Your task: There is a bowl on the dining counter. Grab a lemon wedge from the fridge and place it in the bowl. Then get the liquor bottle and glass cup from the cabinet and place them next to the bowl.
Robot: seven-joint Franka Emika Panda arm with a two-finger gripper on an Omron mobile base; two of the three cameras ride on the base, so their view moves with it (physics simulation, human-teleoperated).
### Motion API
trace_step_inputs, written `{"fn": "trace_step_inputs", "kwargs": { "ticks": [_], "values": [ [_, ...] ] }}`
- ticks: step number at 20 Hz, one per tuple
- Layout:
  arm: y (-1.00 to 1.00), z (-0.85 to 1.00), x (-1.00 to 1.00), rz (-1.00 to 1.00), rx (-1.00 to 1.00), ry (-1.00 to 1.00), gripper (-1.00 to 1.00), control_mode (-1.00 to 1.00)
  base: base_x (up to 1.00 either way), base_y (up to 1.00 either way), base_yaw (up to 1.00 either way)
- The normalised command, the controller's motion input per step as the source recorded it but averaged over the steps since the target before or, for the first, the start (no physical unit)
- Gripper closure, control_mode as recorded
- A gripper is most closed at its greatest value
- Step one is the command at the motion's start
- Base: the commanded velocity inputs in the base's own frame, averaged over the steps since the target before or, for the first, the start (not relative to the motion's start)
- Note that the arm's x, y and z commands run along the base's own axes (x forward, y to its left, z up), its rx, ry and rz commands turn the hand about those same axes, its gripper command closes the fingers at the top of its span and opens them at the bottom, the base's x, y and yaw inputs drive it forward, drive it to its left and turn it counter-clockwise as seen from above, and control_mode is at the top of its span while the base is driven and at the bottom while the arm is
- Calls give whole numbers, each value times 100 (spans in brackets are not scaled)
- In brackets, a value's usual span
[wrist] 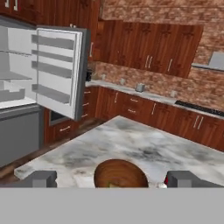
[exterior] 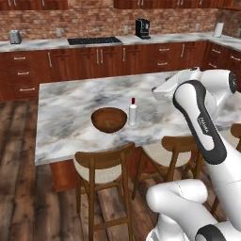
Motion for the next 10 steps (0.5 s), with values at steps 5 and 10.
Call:
{"fn": "trace_step_inputs", "kwargs": {
  "ticks": [5,10],
  "values": [
    [0,0,0,0,0,0,-100,100,-46,-98,-11],
    [0,0,0,0,0,0,-100,100,-1,-100,-16]
  ]
}}
